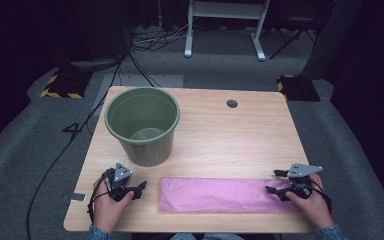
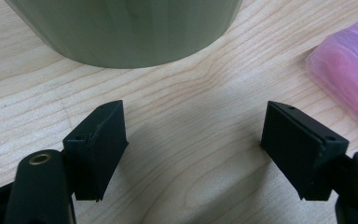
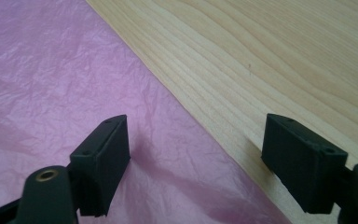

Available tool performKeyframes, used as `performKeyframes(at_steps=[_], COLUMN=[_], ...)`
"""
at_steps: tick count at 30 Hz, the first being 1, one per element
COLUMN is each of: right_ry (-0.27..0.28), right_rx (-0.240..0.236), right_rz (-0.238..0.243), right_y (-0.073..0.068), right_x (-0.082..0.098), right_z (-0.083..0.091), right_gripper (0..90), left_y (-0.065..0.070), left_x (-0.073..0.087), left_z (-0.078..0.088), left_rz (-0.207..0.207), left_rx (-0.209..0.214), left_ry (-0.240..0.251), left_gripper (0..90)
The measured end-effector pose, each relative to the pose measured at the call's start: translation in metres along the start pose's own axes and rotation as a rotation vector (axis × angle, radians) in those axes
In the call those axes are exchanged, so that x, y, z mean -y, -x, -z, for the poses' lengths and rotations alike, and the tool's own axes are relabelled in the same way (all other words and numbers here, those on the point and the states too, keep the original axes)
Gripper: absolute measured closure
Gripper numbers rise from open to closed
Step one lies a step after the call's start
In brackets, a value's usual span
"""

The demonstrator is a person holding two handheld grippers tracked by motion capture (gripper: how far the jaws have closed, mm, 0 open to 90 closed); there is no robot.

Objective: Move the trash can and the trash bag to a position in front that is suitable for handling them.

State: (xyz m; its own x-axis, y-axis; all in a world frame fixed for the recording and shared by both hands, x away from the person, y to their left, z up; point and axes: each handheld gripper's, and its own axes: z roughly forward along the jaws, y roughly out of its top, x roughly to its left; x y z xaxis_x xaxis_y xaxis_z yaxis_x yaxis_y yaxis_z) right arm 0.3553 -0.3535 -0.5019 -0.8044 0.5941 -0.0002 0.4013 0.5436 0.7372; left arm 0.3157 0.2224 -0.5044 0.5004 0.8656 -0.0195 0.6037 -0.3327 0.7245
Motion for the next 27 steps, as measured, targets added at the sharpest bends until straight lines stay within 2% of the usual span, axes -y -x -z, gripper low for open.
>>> performKeyframes(at_steps=[1,4,6,7,9,10,14,18,19,21,23,24,27], right_ry=[0.018,0.045,0.047,0.038,0.028,0.001,-0.015,0.002,-0.004,-0.01,-0.03,-0.05,-0.056], right_rx=[0.002,-0.009,-0.013,-0.034,-0.05,-0.078,-0.13,-0.149,-0.154,-0.158,-0.176,-0.201,-0.225], right_rz=[0.008,0.01,0.015,0.039,0.058,0.1,0.151,0.154,0.166,0.174,0.206,0.237,0.253], right_y=[-0.002,-0.006,-0.008,-0.013,-0.015,-0.022,-0.034,-0.038,-0.042,-0.043,-0.049,-0.057,-0.064], right_x=[-0.004,-0.014,-0.018,-0.027,-0.03,-0.038,-0.057,-0.072,-0.084,-0.087,-0.095,-0.101,-0.103], right_z=[0.002,0.006,0.007,0.008,0.007,0.002,-0.01,-0.019,-0.027,-0.028,-0.036,-0.046,-0.054], right_gripper=[23.6,23.5,23.3,22.2,21.1,19.8,17.7,17.9,18.4,18.6,19.6,20.9,23.8], left_y=[0.0,-0.001,-0.001,-0.001,-0.001,-0.001,-0.003,-0.008,-0.011,-0.013,-0.016,-0.018,-0.019], left_x=[0.0,-0.002,-0.002,-0.003,-0.004,-0.004,-0.005,-0.006,-0.007,-0.007,-0.008,-0.008,-0.007], left_z=[0.001,0.004,0.006,0.009,0.011,0.012,0.018,0.023,0.025,0.026,0.028,0.029,0.03], left_rz=[0.02,0.021,0.021,0.019,0.021,0.025,0.026,0.041,0.041,0.037,0.041,0.043,0.051], left_rx=[0.003,-0.001,-0.003,-0.004,-0.007,-0.006,-0.013,-0.026,-0.031,-0.035,-0.044,-0.047,-0.047], left_ry=[-0.003,-0.001,0.003,0.012,0.018,0.022,0.039,0.051,0.06,0.064,0.069,0.074,0.081], left_gripper=[22.3,22.5,22.5,22.5,22.6,22.6,22.7,22.6,22.6,22.5,22.4,22.4,22.4])
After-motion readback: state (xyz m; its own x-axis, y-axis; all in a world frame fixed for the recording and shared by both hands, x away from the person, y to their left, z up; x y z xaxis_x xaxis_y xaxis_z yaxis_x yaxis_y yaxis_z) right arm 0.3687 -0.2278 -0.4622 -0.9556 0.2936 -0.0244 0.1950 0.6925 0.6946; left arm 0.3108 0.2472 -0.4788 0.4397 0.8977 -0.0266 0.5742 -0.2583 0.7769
